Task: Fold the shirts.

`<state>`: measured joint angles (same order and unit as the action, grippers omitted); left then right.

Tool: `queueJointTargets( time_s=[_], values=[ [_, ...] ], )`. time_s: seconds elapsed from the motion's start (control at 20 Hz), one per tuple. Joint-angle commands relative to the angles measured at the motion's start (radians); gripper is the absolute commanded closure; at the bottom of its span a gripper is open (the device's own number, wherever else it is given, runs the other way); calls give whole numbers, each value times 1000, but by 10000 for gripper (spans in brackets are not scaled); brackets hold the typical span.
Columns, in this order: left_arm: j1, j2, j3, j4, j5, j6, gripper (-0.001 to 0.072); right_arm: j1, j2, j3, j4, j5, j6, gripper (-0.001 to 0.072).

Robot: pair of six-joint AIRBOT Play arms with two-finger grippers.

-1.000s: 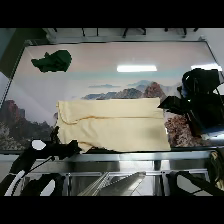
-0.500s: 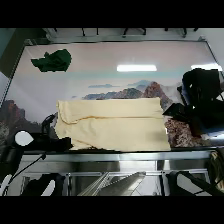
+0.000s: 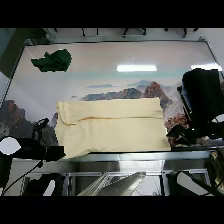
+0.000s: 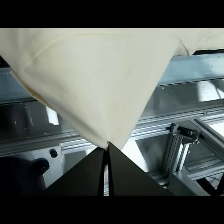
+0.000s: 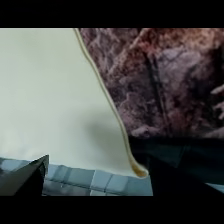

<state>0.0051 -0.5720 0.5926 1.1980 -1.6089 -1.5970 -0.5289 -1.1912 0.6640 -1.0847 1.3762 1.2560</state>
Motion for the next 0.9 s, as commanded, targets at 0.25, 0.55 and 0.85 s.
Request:
queueJointTargets(
  time_s=[0.25, 0.55, 0.85],
  values=[
    [0, -189, 113, 8, -43, 54, 693, 4, -58, -85, 53, -111, -114, 11],
    [0, -294, 185, 8, -16, 95, 692, 106, -51, -109, 56, -88, -113, 691],
    [21, -183, 185, 111, -84, 113, 693, 107, 204, -109, -38, 30, -5, 692]
  ],
)
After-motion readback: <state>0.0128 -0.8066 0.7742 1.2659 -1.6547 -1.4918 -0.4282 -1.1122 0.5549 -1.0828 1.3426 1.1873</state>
